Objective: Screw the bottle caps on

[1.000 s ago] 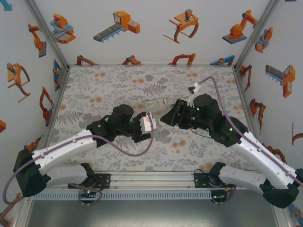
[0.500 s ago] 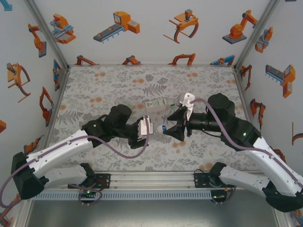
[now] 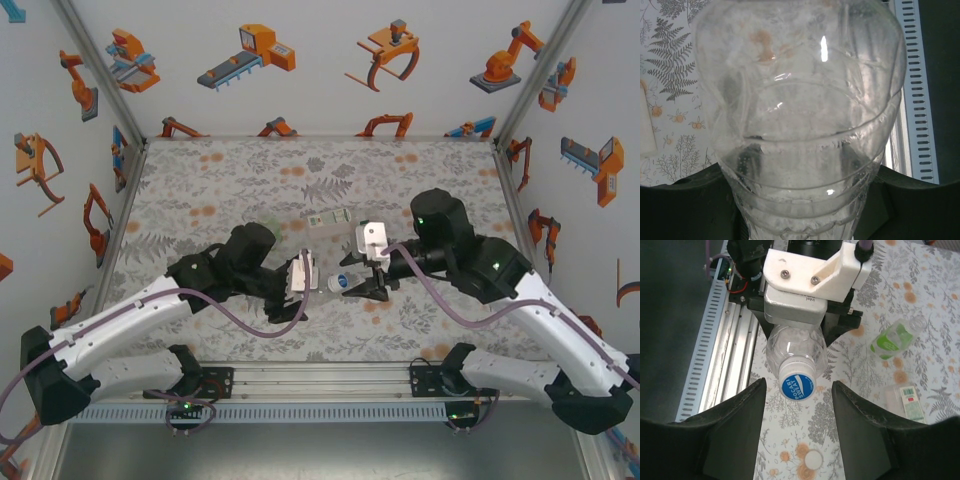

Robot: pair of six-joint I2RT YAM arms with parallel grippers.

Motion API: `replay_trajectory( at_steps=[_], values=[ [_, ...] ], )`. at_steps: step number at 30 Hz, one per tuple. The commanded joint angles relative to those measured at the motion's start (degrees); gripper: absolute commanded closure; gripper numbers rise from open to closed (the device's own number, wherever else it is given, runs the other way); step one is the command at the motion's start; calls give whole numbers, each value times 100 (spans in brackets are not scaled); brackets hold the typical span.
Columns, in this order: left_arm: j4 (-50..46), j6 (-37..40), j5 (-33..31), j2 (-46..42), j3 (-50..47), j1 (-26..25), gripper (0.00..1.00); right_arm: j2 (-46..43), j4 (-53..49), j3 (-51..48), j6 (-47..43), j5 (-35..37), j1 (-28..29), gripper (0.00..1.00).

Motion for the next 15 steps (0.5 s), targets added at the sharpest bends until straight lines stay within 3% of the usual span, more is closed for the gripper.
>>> replay_trajectory(
  at_steps=[1,15],
  values=[
    [-86,134,195,-37,212,-13,100,29,318,-58,-22,-405,17,48],
    [-95,209,182,-16,238,-13,100,-13,660,-396,293,-392,27,58]
  ],
)
